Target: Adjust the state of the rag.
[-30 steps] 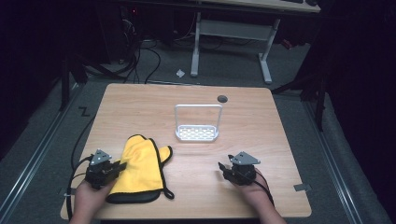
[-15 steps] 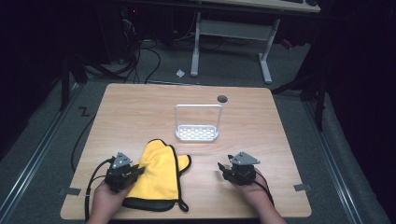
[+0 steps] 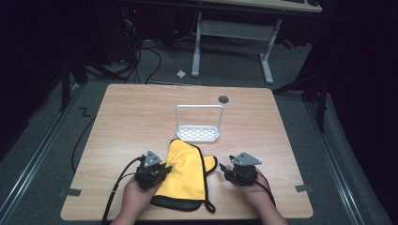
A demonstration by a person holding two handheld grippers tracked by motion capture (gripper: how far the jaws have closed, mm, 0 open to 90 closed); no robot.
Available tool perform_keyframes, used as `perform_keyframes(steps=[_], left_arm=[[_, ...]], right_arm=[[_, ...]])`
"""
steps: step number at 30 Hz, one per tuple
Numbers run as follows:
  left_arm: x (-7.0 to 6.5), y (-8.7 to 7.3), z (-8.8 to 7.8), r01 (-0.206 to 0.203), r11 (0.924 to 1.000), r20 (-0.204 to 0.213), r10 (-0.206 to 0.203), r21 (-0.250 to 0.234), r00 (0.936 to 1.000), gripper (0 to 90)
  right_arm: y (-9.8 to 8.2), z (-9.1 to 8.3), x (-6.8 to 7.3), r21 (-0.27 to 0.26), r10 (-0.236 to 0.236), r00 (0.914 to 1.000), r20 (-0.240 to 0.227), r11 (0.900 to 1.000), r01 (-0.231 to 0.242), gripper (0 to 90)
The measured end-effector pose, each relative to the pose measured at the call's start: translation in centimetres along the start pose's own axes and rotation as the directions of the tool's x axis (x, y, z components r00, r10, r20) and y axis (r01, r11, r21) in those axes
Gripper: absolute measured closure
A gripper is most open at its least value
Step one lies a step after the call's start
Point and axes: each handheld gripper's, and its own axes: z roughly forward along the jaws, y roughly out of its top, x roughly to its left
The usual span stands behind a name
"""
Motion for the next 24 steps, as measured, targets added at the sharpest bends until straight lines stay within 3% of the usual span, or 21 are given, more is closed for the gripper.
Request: perform_keyframes(steps=[3, 5, 8, 11, 13, 14, 18, 19, 20, 21, 24], left_arm=[[0.0, 0.2, -0.2, 0.009, 1.0000, -0.003, -0.009, -0.001, 1.0000, 68.3], [0.3, 0.4, -1.1, 0.031, 0.9990, -0.002, -0.031, -0.032, 0.9995, 63.4], [0.2, 0.7, -2.1, 0.028, 0.9976, 0.001, -0.028, -0.062, 0.9996, 61.8], [-0.7, 1.3, -3.4, 0.001, 0.9950, 0.004, -0.001, -0.100, 1.0000, 59.8], [-1.2, 1.4, -3.5, -0.003, 0.9943, 0.020, 0.005, -0.107, 0.9998, 59.3], [-1.9, 1.6, -3.6, -0.012, 0.9938, 0.047, 0.017, -0.111, 0.9988, 59.1], [-4.0, 1.5, -2.5, -0.048, 0.9955, 0.136, 0.059, -0.081, 0.9889, 54.1], [-4.0, 1.5, -2.5, -0.048, 0.9955, 0.136, 0.059, -0.081, 0.9889, 53.0], [-4.8, 1.3, -1.9, -0.068, 0.9957, 0.153, 0.077, -0.062, 0.9852, 53.0], [-5.9, 1.0, -1.1, -0.114, 0.9930, 0.159, 0.118, -0.032, 0.9802, 49.9], [-7.5, 0.4, 0.1, -0.206, 0.9781, 0.149, 0.200, 0.027, 0.9684, 47.0]], right_arm=[[0.0, 0.0, 0.0, 0.000, 0.005, 1.0000, 0.002, 1.000, -0.005, 47.9], [-0.1, -0.1, -0.1, 0.000, 0.004, 1.0000, 0.004, 1.000, -0.004, 47.9], [-0.1, -0.1, -0.2, -0.001, 0.009, 0.9999, 0.006, 1.000, -0.009, 48.1], [0.0, 0.0, -0.3, -0.002, 0.012, 0.9999, 0.005, 1.000, -0.012, 48.3], [0.0, 0.0, -0.3, -0.004, 0.010, 0.9999, 0.004, 1.000, -0.010, 48.4], [0.0, 0.0, -0.3, -0.004, 0.011, 0.9999, 0.004, 1.000, -0.011, 48.4], [0.0, 0.0, -0.2, -0.003, 0.012, 0.9999, 0.002, 1.000, -0.012, 48.4], [0.0, -0.1, -0.2, -0.003, 0.012, 0.9999, 0.002, 1.000, -0.012, 48.4], [0.0, -0.1, -0.2, -0.003, 0.012, 0.9999, 0.002, 1.000, -0.012, 48.4], [0.0, -0.1, -0.3, -0.001, 0.013, 0.9999, 0.002, 1.000, -0.013, 48.3], [0.0, -0.1, -0.3, -0.002, 0.015, 0.9999, 0.001, 1.000, -0.015, 48.3]])
